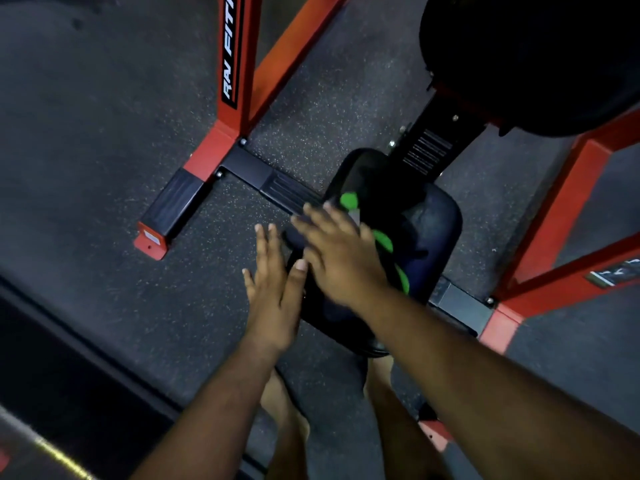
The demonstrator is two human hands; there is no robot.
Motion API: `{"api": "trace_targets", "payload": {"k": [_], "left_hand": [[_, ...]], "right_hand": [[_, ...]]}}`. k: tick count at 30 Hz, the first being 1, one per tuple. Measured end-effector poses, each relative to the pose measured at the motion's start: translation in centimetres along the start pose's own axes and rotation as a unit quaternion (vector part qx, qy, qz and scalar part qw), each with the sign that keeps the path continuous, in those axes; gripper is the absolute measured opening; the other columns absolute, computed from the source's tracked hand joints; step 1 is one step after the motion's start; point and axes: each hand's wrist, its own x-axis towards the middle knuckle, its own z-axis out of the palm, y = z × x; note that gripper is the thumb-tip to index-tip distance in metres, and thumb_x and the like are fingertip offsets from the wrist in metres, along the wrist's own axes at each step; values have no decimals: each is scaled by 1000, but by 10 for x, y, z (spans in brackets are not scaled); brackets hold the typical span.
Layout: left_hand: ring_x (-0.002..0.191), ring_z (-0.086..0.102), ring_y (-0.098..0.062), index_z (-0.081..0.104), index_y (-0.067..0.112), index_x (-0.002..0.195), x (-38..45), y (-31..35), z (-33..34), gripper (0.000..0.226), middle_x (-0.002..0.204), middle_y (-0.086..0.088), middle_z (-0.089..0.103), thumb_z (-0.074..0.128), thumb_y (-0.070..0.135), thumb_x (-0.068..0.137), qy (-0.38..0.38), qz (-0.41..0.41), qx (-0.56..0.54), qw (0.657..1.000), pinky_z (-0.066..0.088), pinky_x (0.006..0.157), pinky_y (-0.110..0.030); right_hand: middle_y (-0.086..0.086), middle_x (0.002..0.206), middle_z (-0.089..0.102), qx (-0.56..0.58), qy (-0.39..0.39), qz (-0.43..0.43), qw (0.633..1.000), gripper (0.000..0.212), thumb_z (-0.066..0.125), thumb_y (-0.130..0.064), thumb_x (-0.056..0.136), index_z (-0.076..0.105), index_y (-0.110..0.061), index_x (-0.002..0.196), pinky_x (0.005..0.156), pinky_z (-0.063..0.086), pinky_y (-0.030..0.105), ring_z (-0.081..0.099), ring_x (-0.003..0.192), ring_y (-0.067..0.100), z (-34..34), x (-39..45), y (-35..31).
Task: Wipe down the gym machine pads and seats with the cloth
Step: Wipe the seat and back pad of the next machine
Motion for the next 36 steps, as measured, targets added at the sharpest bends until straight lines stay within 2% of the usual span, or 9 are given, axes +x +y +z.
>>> {"api": "trace_targets", "payload": {"k": [5, 11, 15, 17, 19, 25, 29, 32, 36], "left_hand": [[146, -4, 20, 8, 45, 157, -10, -4, -17, 70, 164, 30, -3, 23, 68, 92, -11, -30, -59, 998, -3, 127, -52], [144, 2, 20, 17, 45, 157, 1, -6, -23, 65, 167, 24, 6, 26, 61, 95, -14, -46, -42, 998, -8, 126, -52], [145, 8, 13, 23, 38, 158, 4, -3, -24, 66, 168, 18, 10, 26, 56, 94, 40, -57, -72, 995, -3, 127, -52], [146, 9, 12, 23, 42, 155, 2, -3, -19, 66, 167, 20, 11, 25, 61, 92, 35, -62, -81, 994, 2, 127, -52], [149, 8, 10, 22, 44, 153, 1, -1, -13, 68, 164, 24, 11, 24, 65, 89, 22, -56, -89, 994, 2, 128, -52], [149, 4, 9, 19, 38, 160, 2, 8, -2, 71, 169, 18, 5, 25, 61, 94, -6, 0, 31, 999, -5, 126, -54], [157, 6, -8, 18, 31, 162, 10, 23, 10, 75, 171, 10, 4, 17, 60, 93, -10, 58, 171, 983, -3, 124, -60], [158, 7, -15, 21, 26, 162, 24, 39, 25, 74, 172, 3, 8, 17, 57, 95, -15, 104, 272, 957, -1, 121, -67], [158, -2, -16, 13, 26, 163, 34, 46, 43, 75, 172, 1, 0, 18, 59, 95, -73, 180, 407, 892, -1, 120, -69]], "right_hand": [[-11, 171, 12, -50, -58, -131, 988, 67, 37, -60, 99, 21, -40, 160, 113, 28, 56, 8, 158, 15, -5, -93, 16], [-8, 171, 8, -55, -22, 93, 994, 75, 18, -77, 93, 17, -43, 160, 118, 11, 68, 4, 158, 22, -4, 1, 12], [-9, 169, 20, -64, -6, -63, 996, 56, 39, -57, 98, 37, -43, 152, 114, 24, 64, 14, 157, 24, 8, -44, -23], [-8, 171, 15, -91, -31, -158, 983, 57, 43, -56, 100, 31, -45, 154, 114, 24, 63, 11, 158, 23, 11, -90, -3], [-6, 171, 13, -119, -35, -173, 977, 64, 42, -61, 99, 24, -45, 158, 115, 24, 65, 11, 158, 23, 10, -119, 32], [-11, 171, 4, 3, 1, 156, 988, 67, 28, -72, 98, 10, -50, 159, 117, 10, 69, -2, 158, 18, -7, -33, 53], [-10, 172, 5, -1, 7, 125, 992, 64, 23, -63, 99, 11, -46, 160, 117, 11, 71, 0, 158, 19, -1, -49, 36], [-19, 170, 1, -1, -4, 81, 997, 64, 27, -62, 98, 10, -52, 159, 116, -2, 73, -4, 158, 13, 0, -107, 64], [-15, 170, 9, 31, 14, 224, 974, 59, 39, -52, 103, 17, -49, 158, 112, 7, 80, -1, 158, 17, -8, -30, 151]]}}
